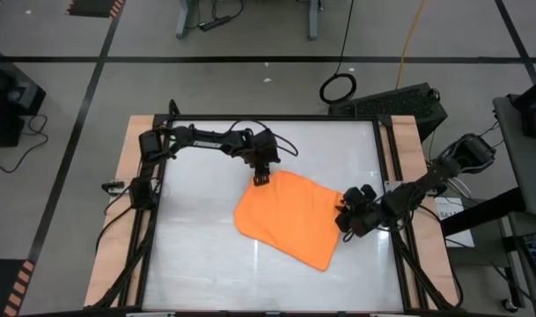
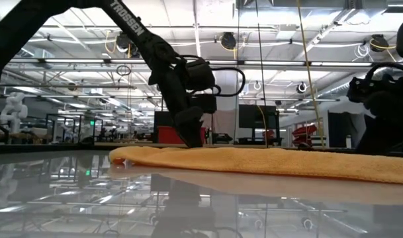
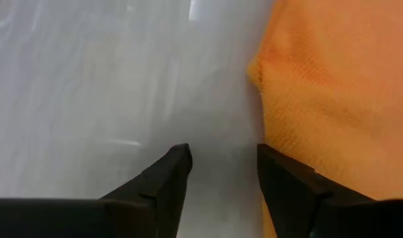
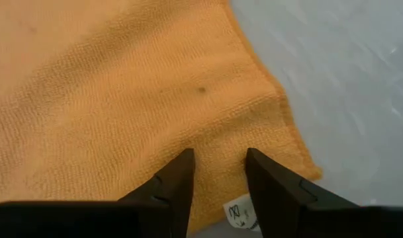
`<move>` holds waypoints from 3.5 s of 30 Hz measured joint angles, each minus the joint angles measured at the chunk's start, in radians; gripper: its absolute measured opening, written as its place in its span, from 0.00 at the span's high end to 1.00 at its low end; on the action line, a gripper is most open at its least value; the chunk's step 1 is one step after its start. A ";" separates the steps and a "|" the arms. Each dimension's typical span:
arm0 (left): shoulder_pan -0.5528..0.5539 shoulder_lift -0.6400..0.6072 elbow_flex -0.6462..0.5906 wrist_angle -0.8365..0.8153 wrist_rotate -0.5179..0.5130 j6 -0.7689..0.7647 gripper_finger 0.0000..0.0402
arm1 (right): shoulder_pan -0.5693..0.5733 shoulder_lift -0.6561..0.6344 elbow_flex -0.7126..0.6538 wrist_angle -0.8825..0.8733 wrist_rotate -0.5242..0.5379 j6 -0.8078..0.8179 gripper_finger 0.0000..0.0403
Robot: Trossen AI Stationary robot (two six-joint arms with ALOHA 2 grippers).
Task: Roll towel
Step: Fold the towel
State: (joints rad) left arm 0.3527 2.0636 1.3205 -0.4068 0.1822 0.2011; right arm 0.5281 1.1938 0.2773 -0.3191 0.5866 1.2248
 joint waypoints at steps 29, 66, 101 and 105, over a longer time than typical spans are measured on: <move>-0.062 -0.346 0.016 -0.050 -0.190 0.161 1.00 | -0.103 0.005 0.555 -0.758 0.213 -0.299 1.00; -0.010 0.055 0.080 0.468 0.178 0.233 0.28 | 0.013 0.003 0.862 -0.809 0.165 -0.533 1.00; -0.354 -0.305 0.271 -0.461 -0.617 0.306 0.99 | 0.038 -0.027 0.777 -0.819 0.080 -0.706 1.00; -0.408 -0.226 0.140 -0.456 -0.521 0.223 0.96 | 0.068 -0.021 0.610 -0.527 -0.121 -0.720 0.93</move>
State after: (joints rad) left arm -0.0550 1.8377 1.4606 -0.8627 -0.3387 0.4240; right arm 0.5964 1.1730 0.8873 -0.8465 0.4660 0.5044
